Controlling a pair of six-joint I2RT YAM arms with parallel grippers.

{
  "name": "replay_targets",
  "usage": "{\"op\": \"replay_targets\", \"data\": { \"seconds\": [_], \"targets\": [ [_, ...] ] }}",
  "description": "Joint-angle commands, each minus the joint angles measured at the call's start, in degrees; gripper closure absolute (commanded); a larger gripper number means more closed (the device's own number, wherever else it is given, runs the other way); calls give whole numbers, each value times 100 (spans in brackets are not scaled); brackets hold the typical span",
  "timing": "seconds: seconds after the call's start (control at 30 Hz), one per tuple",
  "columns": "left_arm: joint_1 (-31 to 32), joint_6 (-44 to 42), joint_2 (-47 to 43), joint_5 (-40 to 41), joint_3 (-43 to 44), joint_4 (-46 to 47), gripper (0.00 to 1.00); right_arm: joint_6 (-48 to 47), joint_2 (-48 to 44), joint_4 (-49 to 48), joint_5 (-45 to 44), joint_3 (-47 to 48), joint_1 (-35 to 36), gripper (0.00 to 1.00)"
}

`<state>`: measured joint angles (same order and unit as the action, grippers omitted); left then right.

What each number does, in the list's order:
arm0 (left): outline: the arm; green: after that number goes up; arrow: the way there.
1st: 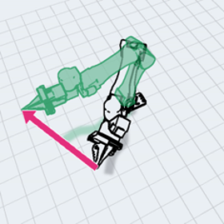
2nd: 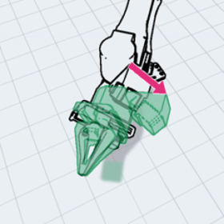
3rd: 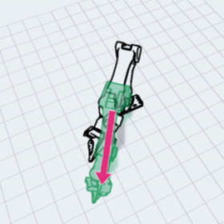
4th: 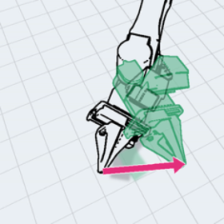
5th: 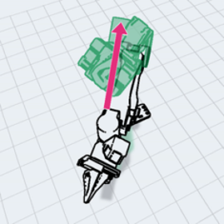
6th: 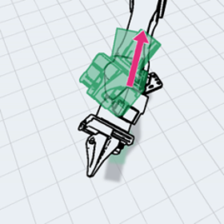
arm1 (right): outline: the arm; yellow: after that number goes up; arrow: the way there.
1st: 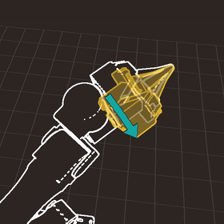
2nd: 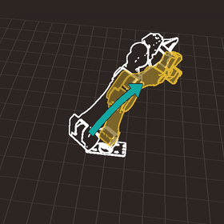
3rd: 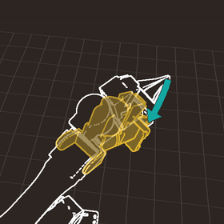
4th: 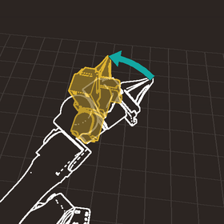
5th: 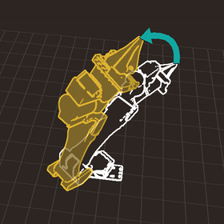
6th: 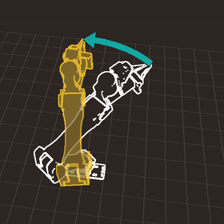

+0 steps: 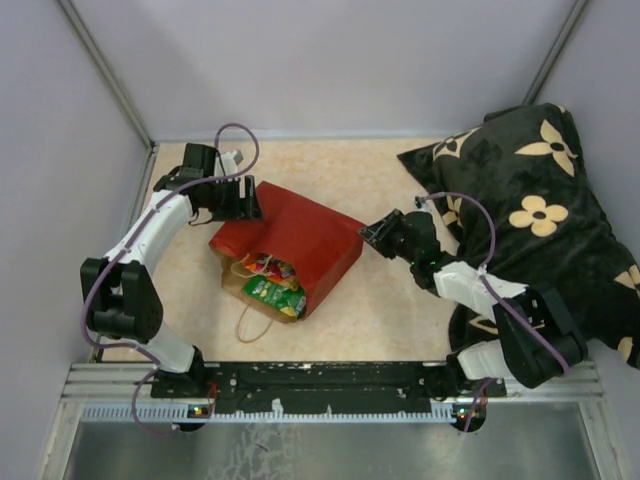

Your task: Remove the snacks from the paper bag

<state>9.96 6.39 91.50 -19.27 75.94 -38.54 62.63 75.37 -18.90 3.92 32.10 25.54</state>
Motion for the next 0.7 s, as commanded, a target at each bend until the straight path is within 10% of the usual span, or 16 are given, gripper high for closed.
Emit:
{"op": "replay_targets", "data": {
  "seconds": [0.0,0.1,0.27,0.67],
  "targets": [
    [-49,-52,36,-242,39,63,21,-152,335,-386,328,331,-40,59],
    [-87,-72,2,-160,-4,38,22,-138,497,-503,419,322,-40,40],
    [-125,-61,-20,-187,-59,74,22,-137,768,-642,471,405,-40,39],
    [-160,-52,-18,-140,-61,94,23,-167,1132,-855,539,488,-135,100]
  ]
}}
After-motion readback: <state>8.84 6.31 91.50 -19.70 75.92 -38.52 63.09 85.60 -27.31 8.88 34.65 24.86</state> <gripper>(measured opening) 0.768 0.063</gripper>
